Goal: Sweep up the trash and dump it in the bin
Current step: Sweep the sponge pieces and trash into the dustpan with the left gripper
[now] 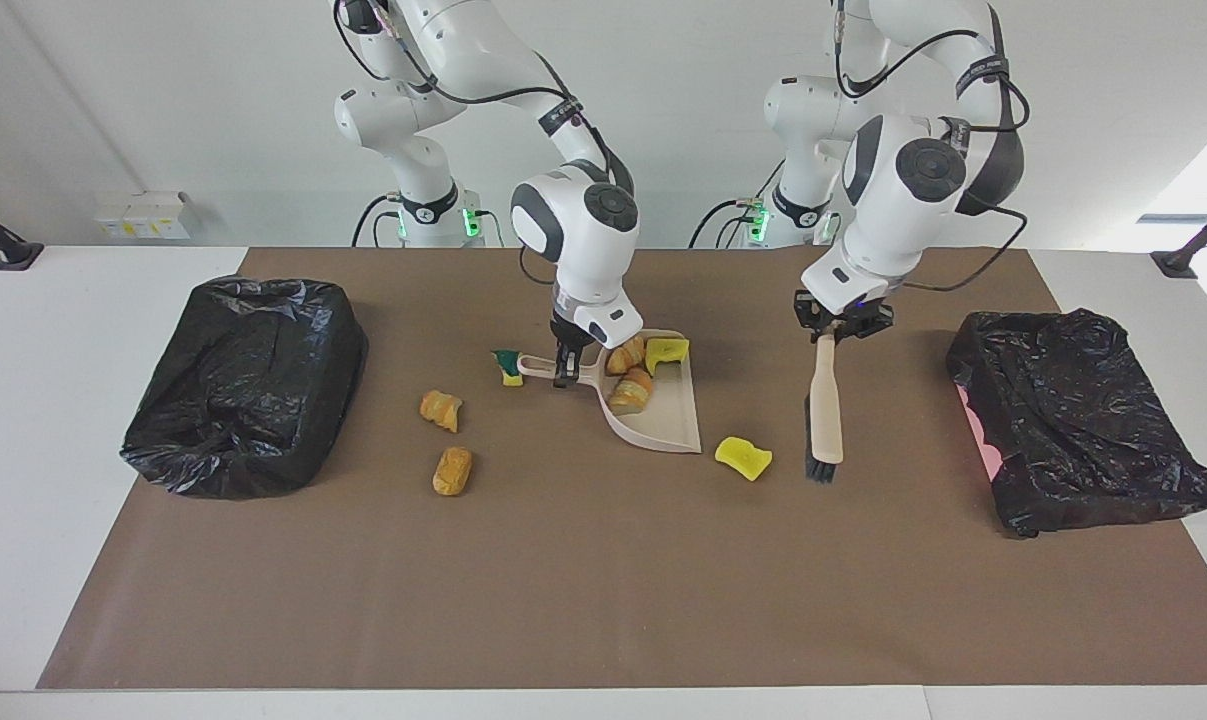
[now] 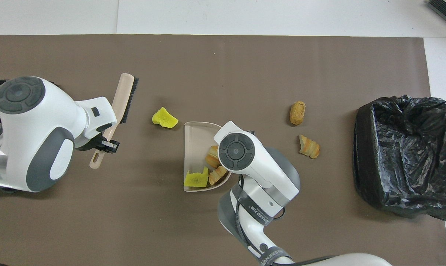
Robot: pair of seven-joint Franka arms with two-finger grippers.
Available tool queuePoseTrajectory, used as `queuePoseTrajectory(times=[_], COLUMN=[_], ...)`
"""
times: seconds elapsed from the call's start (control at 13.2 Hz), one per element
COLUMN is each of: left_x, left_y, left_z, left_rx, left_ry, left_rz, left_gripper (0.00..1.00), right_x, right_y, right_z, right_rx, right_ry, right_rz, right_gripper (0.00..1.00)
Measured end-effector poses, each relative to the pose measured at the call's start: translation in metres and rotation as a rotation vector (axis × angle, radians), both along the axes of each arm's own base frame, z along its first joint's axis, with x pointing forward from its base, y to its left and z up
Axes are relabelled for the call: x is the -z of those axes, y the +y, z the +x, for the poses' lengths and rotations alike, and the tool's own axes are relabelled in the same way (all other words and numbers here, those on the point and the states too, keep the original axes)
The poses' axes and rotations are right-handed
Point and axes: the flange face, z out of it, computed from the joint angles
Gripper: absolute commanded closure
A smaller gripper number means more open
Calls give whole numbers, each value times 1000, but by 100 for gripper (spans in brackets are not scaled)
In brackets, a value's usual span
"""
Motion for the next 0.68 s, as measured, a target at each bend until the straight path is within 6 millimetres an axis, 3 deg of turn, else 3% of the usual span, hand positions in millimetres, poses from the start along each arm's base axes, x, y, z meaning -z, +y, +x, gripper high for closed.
queuePoseTrajectory(times=[0.23,0.38,0.68], left_x=[32,60,101], left_y=[4,-6,-35], left_z=[29,36,9], left_rx=[109,150,230], left_ry=[24,38,100], left_rz=[82,97,104], left_gripper=[100,100,100], right_x=[0,0,0], right_y=[0,0,0], right_z=[0,0,0], right_rx=[0,0,0], right_ry=[0,0,0], right_rz=[0,0,0], right_gripper=[100,100,100])
